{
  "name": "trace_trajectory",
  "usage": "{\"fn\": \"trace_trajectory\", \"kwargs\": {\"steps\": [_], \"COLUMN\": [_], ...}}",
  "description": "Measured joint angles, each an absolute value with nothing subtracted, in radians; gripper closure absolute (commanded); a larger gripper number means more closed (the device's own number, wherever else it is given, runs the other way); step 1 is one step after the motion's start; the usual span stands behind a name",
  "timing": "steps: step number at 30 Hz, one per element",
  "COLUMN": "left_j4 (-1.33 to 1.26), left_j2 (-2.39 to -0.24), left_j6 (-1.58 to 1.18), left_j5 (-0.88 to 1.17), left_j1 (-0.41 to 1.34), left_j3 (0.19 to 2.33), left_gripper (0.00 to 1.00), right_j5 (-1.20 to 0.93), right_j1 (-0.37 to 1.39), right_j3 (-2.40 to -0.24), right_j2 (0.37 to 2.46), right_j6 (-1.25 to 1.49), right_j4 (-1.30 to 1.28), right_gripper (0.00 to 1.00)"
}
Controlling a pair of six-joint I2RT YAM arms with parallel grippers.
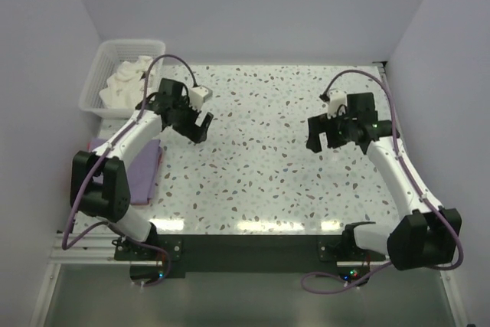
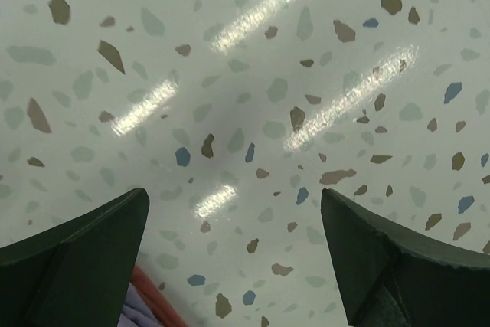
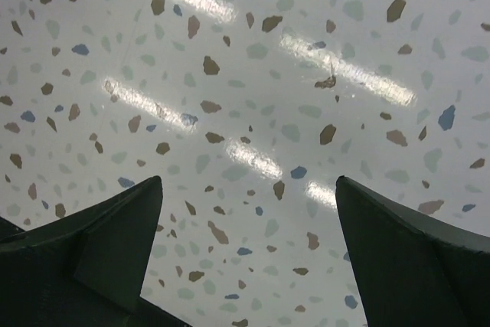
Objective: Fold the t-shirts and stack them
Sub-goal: Reset both grippers
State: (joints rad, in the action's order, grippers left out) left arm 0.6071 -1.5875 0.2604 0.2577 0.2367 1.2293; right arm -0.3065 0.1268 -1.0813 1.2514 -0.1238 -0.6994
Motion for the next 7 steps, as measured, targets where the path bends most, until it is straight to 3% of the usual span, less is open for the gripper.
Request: {"fn": "trace_trajectory", "kwargs": {"steps": [7], "left_j4": [0.584], "left_j2": [-1.538], "left_j6": [0.241], "left_j5": [0.249], "left_j1": [0.250], "left_j3": [1.084], "left_gripper": [0.00], "right_j5": [-0.331], "right_j1": [0.121], "right_j3": [-0.955], "right_j2": [1.188], "right_j6": [-0.112], "right_j4": [-0.704], "right_gripper": [0.01]}}
